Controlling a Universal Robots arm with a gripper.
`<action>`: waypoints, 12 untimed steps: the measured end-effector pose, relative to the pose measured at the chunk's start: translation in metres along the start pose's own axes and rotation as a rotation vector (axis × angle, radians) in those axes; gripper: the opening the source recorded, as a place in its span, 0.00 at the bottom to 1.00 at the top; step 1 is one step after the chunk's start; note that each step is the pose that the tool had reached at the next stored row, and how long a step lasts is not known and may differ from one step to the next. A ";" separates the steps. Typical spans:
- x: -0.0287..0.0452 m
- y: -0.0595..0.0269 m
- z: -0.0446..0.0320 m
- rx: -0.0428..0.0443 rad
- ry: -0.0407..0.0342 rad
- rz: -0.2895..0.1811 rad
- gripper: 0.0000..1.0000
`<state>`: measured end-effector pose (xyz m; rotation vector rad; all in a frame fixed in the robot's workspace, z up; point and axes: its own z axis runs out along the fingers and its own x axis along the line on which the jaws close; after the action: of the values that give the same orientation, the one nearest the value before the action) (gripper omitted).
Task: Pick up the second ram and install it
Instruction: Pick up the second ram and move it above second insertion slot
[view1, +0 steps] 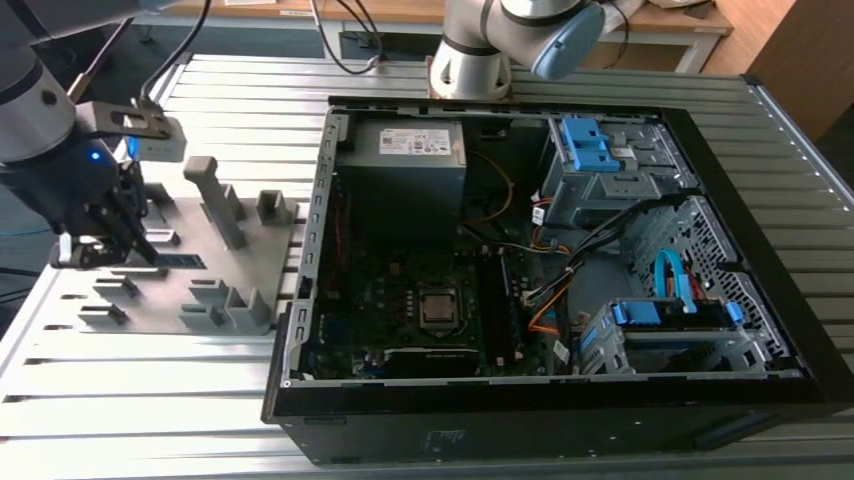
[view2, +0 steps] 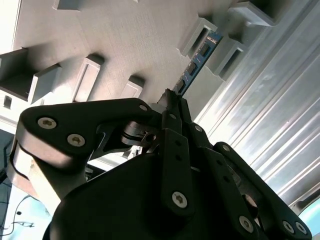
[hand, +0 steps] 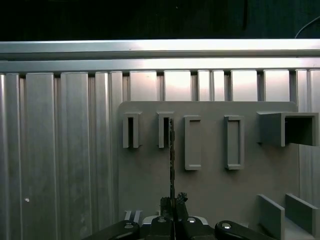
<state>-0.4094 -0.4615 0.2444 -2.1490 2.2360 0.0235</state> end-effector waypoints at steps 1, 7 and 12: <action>0.0000 0.0000 -0.0005 0.0001 -0.0001 0.000 0.14; -0.0001 0.0000 -0.0030 0.0001 -0.0001 0.000 0.14; -0.0002 -0.0001 -0.0054 -0.0001 0.0000 0.000 0.14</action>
<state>-0.4094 -0.4615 0.2497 -2.1491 2.2360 0.0236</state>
